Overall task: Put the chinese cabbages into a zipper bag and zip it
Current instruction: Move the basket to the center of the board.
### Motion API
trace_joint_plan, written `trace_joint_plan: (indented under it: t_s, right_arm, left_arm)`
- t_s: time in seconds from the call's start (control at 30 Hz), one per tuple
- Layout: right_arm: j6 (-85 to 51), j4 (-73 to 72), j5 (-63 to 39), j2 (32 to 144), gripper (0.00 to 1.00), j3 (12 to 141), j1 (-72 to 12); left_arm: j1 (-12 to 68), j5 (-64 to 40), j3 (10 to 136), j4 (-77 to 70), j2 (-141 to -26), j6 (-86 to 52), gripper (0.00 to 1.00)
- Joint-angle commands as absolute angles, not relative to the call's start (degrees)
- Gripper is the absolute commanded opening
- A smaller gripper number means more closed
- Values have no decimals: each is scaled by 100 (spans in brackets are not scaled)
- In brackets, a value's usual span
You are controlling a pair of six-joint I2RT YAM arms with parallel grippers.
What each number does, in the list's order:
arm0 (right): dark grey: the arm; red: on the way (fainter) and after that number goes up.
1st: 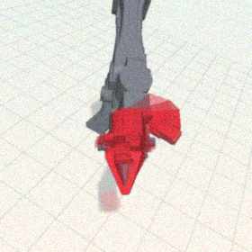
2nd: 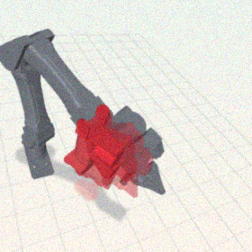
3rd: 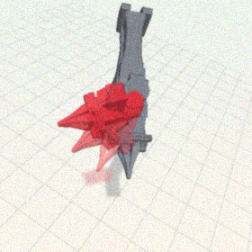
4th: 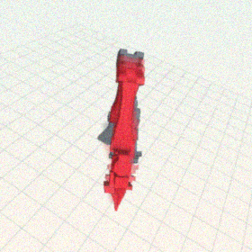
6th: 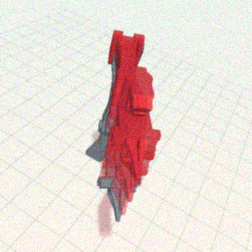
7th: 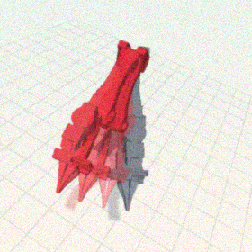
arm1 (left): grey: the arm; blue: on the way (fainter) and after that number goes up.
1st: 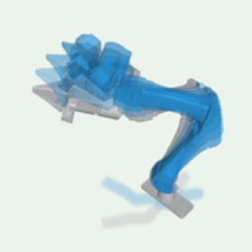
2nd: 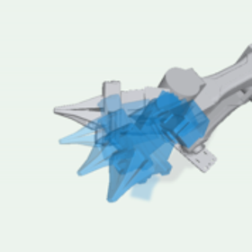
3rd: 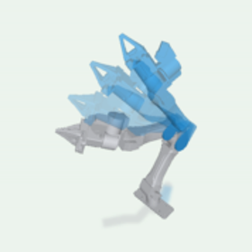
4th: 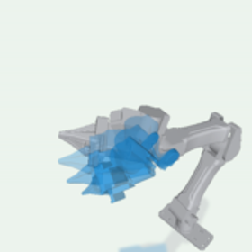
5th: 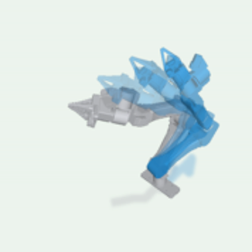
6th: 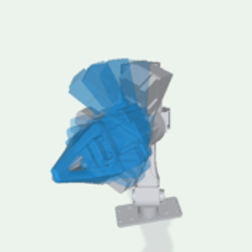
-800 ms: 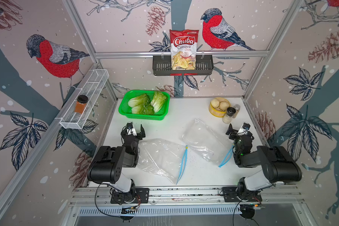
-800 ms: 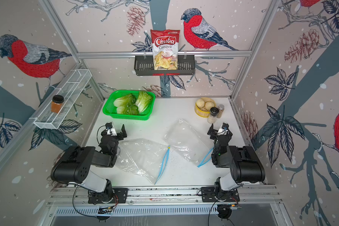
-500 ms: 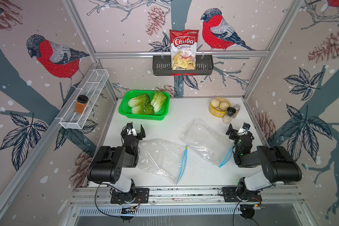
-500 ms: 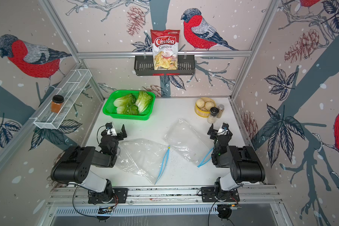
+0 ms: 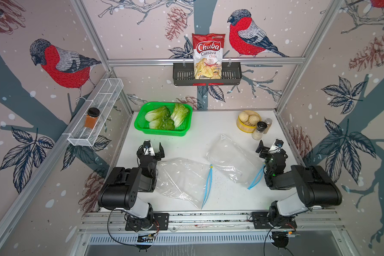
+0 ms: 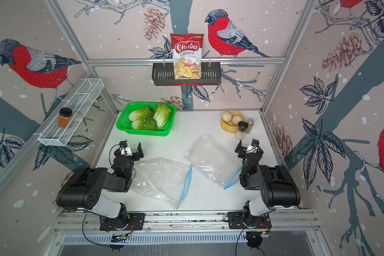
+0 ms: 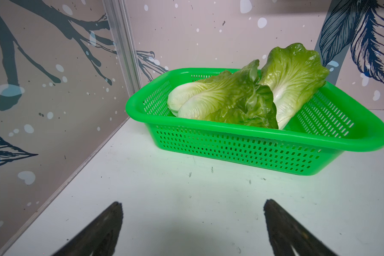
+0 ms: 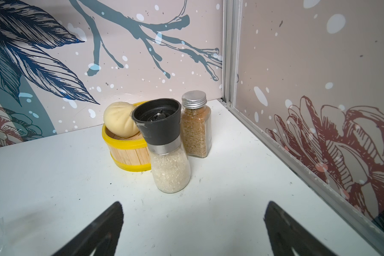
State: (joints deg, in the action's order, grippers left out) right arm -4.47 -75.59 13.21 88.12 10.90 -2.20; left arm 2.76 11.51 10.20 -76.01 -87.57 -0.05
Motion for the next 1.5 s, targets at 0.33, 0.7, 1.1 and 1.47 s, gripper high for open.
trace_joint_plan:
  t_s: [0.33,0.7,1.1,1.47]
  right_arm:
    - [-475,-6783,1366,8199,100,1366,-211]
    - [-1912,-3331,1839,7227,100,2965,6]
    - [-2663,-827,1245,6926,100,3999,-70]
    - [-3014,250,1583,7561,100,4930,-1631]
  left_arm:
    - [272,1123,1467,-6332,-7640,0,98]
    - [264,1379,2406,-5487,-6797,-1221,99]
    - [376,879,4203,-2744,-7116,-2519,99]
    - [1698,1072,5825,-976,-8509,-2477,98]
